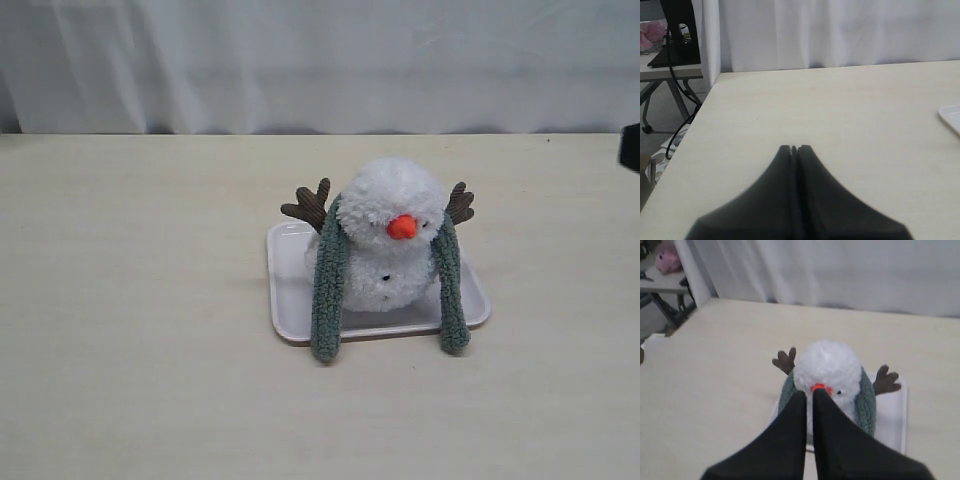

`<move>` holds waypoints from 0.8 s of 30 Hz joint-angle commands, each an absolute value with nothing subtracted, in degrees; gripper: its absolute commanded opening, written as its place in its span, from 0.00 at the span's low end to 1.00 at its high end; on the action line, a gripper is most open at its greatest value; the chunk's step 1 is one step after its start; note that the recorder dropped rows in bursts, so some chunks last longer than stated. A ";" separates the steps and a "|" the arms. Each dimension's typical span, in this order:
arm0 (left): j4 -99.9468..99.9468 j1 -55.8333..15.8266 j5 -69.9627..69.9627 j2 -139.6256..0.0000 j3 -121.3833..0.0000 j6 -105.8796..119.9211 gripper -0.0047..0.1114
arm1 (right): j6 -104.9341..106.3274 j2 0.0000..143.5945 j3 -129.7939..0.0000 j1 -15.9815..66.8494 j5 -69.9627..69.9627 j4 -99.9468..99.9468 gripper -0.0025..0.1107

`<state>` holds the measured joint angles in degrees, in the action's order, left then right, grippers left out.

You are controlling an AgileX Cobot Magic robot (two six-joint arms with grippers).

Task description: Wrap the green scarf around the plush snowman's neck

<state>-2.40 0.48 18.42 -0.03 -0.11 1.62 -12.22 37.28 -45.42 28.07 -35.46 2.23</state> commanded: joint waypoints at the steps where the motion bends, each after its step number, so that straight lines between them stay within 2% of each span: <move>1: -2.34 0.22 17.62 0.00 0.00 1.43 0.04 | -9.83 28.73 -45.18 28.17 -35.95 2.16 0.06; 9: -2.34 0.22 17.62 0.00 0.00 1.43 0.04 | -9.70 16.00 -45.18 28.17 -36.31 2.16 0.06; 24: -2.34 0.22 17.62 0.00 0.00 1.43 0.04 | -9.70 4.76 -45.18 28.17 -36.53 2.16 0.06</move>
